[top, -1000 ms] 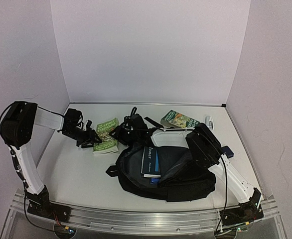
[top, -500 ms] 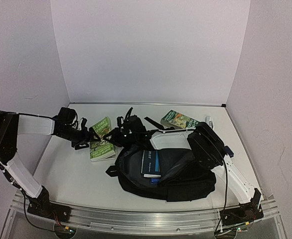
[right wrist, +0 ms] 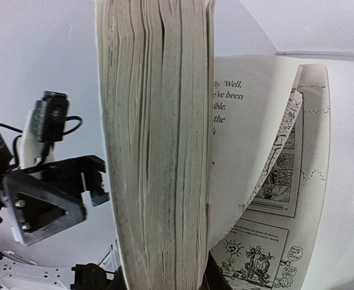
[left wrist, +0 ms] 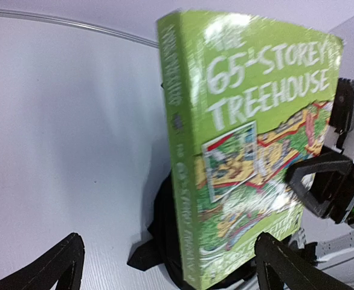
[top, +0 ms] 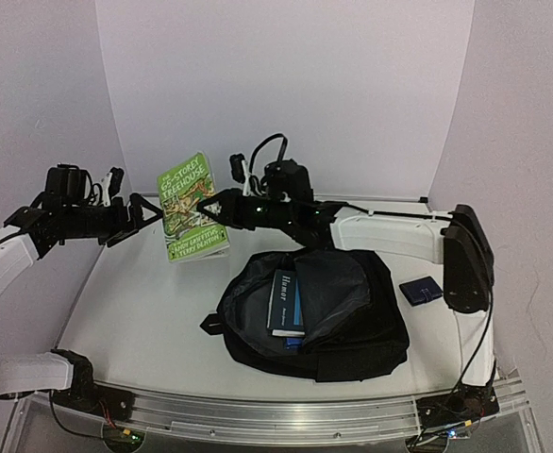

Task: Pack the student bag
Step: Pick up the book from the center of the board.

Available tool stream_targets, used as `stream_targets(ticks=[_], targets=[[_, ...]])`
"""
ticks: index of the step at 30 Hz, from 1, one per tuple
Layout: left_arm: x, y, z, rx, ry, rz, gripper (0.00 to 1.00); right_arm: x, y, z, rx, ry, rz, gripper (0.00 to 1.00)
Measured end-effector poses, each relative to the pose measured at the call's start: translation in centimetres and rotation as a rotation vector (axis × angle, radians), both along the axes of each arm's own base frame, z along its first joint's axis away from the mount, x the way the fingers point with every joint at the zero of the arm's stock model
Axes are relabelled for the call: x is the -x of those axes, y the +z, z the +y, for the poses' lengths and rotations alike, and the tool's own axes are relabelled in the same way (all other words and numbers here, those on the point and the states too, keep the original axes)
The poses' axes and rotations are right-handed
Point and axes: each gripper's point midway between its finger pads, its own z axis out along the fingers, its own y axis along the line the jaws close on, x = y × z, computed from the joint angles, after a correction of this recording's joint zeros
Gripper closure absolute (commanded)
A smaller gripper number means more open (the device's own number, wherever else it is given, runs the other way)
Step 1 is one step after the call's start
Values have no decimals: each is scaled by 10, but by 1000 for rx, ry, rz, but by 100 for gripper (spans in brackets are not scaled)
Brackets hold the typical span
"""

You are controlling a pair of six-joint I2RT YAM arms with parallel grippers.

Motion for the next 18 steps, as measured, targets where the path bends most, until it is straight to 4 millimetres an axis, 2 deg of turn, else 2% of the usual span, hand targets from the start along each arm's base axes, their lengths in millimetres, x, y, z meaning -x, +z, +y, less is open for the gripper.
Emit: stream_targets(ticks=[2, 4, 6, 10, 13, 16, 18], targets=[[8, 5, -7, 19, -54, 8, 2, 8, 24, -14, -10, 2, -42, 100], [15, 11, -15, 43, -118, 10, 3, 16, 38, -28, -12, 9, -72, 100], [24, 18, -27, 69, -201, 10, 3, 23, 44, -39, -9, 27, -87, 100], [32, 31, -50, 96, -336, 11, 2, 47, 24, -60, 49, 107, -60, 100], [43, 36, -72, 100, -443, 14, 1, 70, -3, -76, 110, 182, 0, 100], [53, 32, -89, 86, -521, 36, 0, 94, -22, -90, 153, 252, 63, 100], [54, 24, -93, 70, -540, 65, 0, 109, -26, -100, 164, 289, 90, 100]])
